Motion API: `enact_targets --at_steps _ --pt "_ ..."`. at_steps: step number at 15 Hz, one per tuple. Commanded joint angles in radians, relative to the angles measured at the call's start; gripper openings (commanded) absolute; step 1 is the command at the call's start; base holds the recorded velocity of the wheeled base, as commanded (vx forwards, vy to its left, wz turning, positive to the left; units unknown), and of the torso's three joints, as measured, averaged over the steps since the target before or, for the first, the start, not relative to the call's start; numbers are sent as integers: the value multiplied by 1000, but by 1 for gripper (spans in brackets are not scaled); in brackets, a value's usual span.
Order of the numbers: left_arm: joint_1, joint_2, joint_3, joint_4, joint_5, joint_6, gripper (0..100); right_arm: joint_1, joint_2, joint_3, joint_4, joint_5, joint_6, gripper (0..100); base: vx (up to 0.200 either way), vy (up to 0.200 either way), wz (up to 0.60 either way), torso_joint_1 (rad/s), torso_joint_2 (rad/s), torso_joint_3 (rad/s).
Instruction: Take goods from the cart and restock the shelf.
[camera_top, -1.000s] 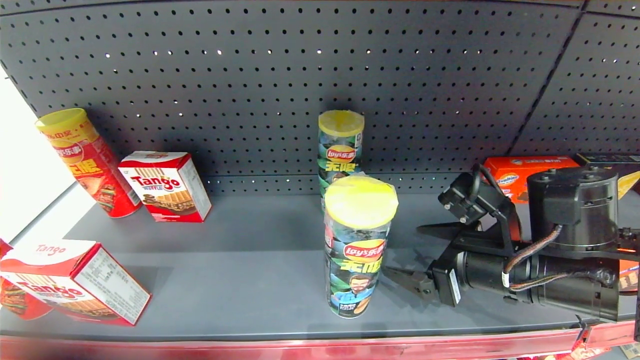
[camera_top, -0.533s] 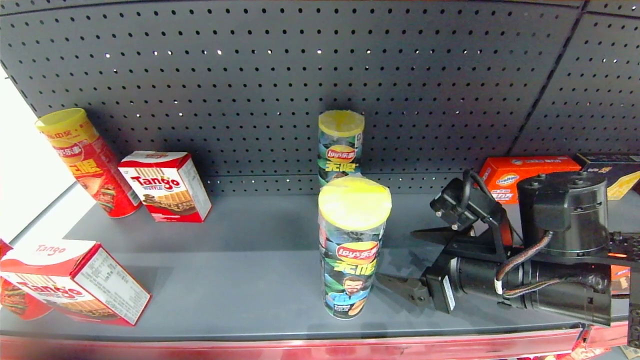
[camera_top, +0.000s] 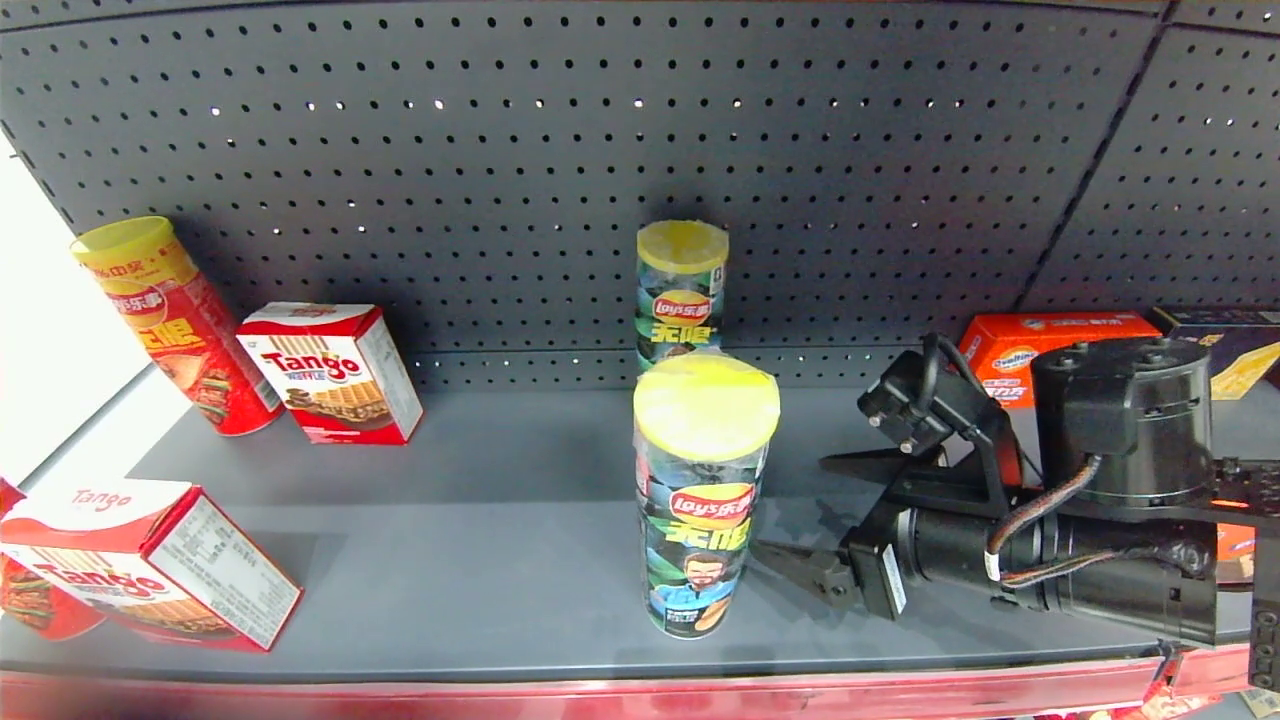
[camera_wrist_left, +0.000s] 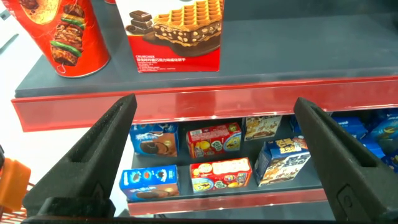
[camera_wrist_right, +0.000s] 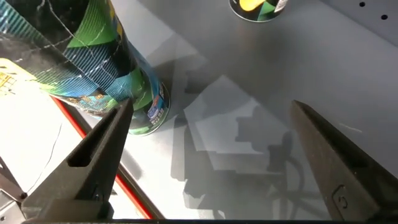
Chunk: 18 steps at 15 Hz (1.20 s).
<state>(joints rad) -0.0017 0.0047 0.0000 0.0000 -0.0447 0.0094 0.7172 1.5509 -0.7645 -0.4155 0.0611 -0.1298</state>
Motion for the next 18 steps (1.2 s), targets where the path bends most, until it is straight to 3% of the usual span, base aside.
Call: enact_targets --at_steps 1,6,10,11,12,13,14,15,18 --pt "0 1 0 0 0 0 100 2 8 -1 -2 0 -1 100 0 0 0 0 0 0" --pt "0 1 0 -2 0 0 100 -32 -18 19 -25 -1 1 100 0 0 0 0 0 0" --pt "0 1 0 -2 0 0 100 -229 -196 36 -29 -1 6 100 0 0 0 0 0 0" --pt "0 1 0 0 -1 0 100 -335 -288 37 -28 -1 6 100 0 0 0 0 0 0" --pt "0 1 0 0 -1 0 100 -335 -288 37 -28 -1 6 100 0 0 0 0 0 0" --pt "0 1 0 2 -1 0 100 -470 -422 74 -26 -1 6 100 0 0 0 0 0 0" --pt "0 1 0 0 -1 0 100 -518 -476 105 -25 -3 6 100 0 0 0 0 0 0" --pt "-1 1 0 2 -1 0 100 -631 -624 201 -14 -1 6 100 0 0 0 0 0 0" --pt "-1 3 0 2 -4 0 100 -719 -966 516 1 -3 6 100 0 0 0 0 0 0"
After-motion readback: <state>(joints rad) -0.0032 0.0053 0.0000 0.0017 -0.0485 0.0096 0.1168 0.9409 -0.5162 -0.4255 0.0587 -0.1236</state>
